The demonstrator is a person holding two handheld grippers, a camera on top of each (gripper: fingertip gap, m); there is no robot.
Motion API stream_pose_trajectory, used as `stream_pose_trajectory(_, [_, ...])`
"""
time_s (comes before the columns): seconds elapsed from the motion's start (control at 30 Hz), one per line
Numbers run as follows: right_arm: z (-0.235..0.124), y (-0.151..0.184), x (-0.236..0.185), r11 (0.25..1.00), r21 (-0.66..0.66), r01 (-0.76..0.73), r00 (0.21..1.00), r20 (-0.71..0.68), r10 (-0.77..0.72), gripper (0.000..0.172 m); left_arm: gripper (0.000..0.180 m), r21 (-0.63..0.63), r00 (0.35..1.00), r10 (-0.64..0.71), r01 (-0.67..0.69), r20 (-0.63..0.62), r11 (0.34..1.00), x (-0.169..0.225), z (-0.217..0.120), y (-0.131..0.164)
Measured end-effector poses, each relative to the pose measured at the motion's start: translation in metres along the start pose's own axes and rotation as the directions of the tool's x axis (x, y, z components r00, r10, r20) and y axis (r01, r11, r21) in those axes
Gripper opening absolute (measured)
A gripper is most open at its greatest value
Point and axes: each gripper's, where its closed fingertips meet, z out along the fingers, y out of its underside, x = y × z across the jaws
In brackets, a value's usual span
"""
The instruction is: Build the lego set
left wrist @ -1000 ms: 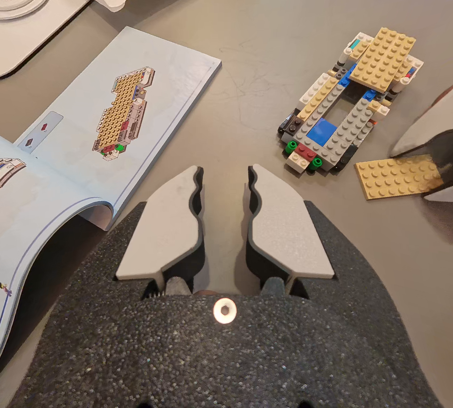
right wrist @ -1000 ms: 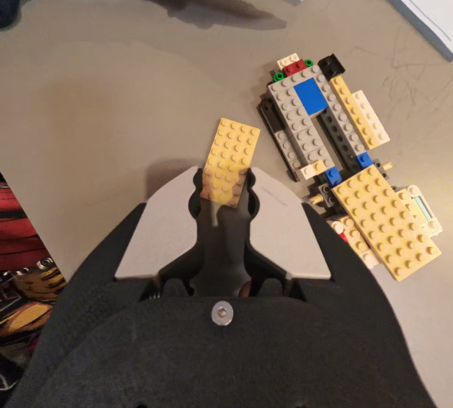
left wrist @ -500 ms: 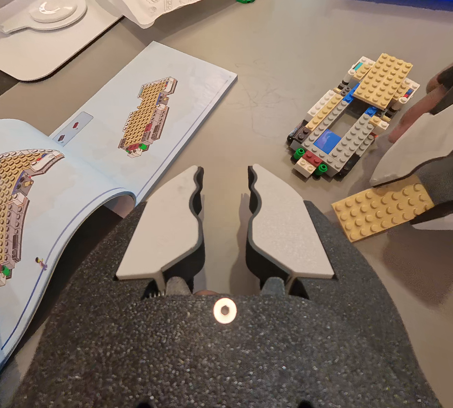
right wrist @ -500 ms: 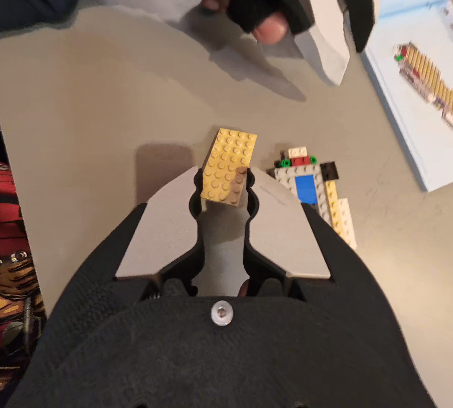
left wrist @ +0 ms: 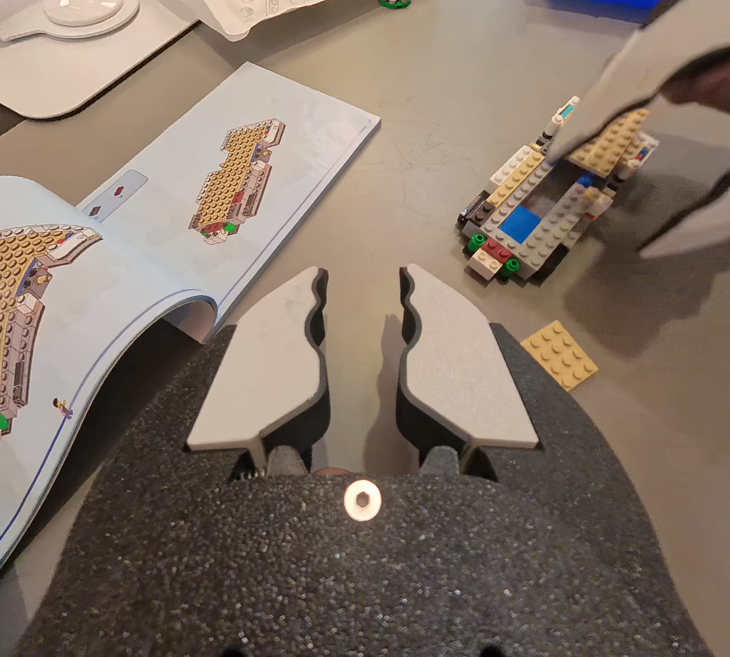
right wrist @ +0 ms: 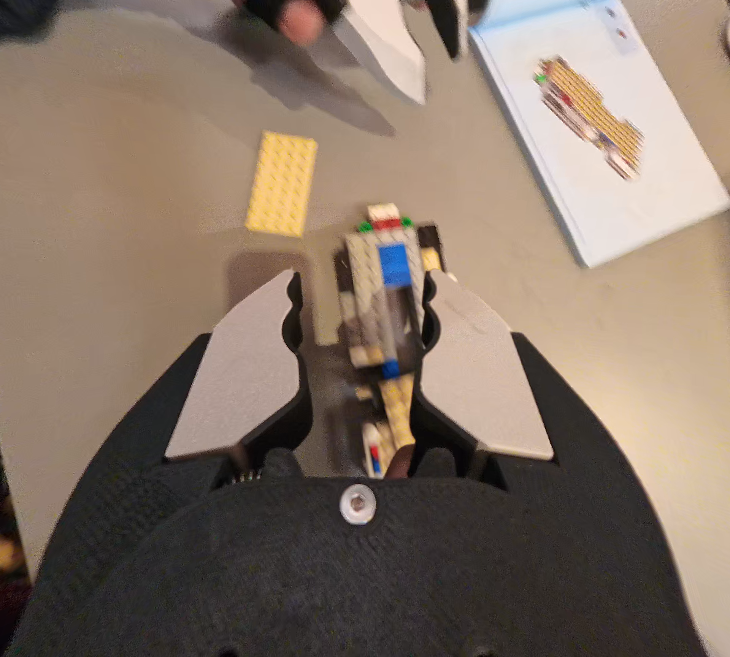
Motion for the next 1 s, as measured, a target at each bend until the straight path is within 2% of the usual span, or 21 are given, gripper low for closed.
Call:
stream_pose_trajectory(0.13, [-0.020, 0.039, 0.029, 0.993, -0.116, 0.024, 0.999, -0.037, -0.029, 0.078, 0.036, 0.016, 1.000, 0.013, -0.013, -0.029, 1.000, 0.009, 0.000, -0.005])
stream_pose_trajectory(0.23, [-0.017, 0.044, 0.038, 0.981, -0.184, 0.068, 0.997, -0.033, -0.076, 0.083, 0.036, 0.009, 0.999, 0.031, -0.031, -0.033, 0.999, 0.014, 0.002, -0.005])
stream_pose_trajectory(0.4, [0.006, 0.027, 0.035, 0.965, -0.231, 0.126, 0.991, 0.068, -0.113, 0.080, 0.036, -0.012, 0.999, 0.027, -0.027, -0.033, 1.000, 0.015, 0.009, 0.002])
stream_pose_trajectory(0.57, [0.019, 0.030, 0.027, 0.935, -0.319, 0.157, 0.978, 0.181, -0.103, 0.074, 0.036, -0.023, 0.999, 0.033, -0.034, -0.041, 0.999, 0.018, 0.012, 0.004])
stream_pose_trajectory(0.73, [0.023, 0.034, 0.024, 0.933, -0.339, 0.125, 0.974, 0.221, -0.050, 0.070, 0.036, -0.018, 0.997, 0.015, -0.016, -0.074, 1.000, 0.022, 0.011, 0.002])
stream_pose_trajectory(0.83, [0.024, 0.034, 0.023, 0.934, -0.341, 0.106, 0.969, 0.246, -0.021, 0.068, 0.036, -0.017, 0.993, -0.035, 0.033, -0.115, 0.999, 0.027, 0.010, 0.001])
stream_pose_trajectory(0.87, [0.024, 0.034, 0.021, 0.934, -0.340, 0.106, 0.966, 0.260, -0.015, 0.063, 0.036, -0.020, 0.989, -0.065, 0.063, -0.133, 0.998, 0.029, 0.009, 0.001])
stream_pose_trajectory(1.0, [0.025, 0.032, 0.022, 0.934, -0.338, 0.117, 0.963, 0.269, -0.024, 0.061, 0.036, -0.055, 0.950, -0.225, 0.218, -0.218, 0.974, 0.034, 0.009, 0.004])
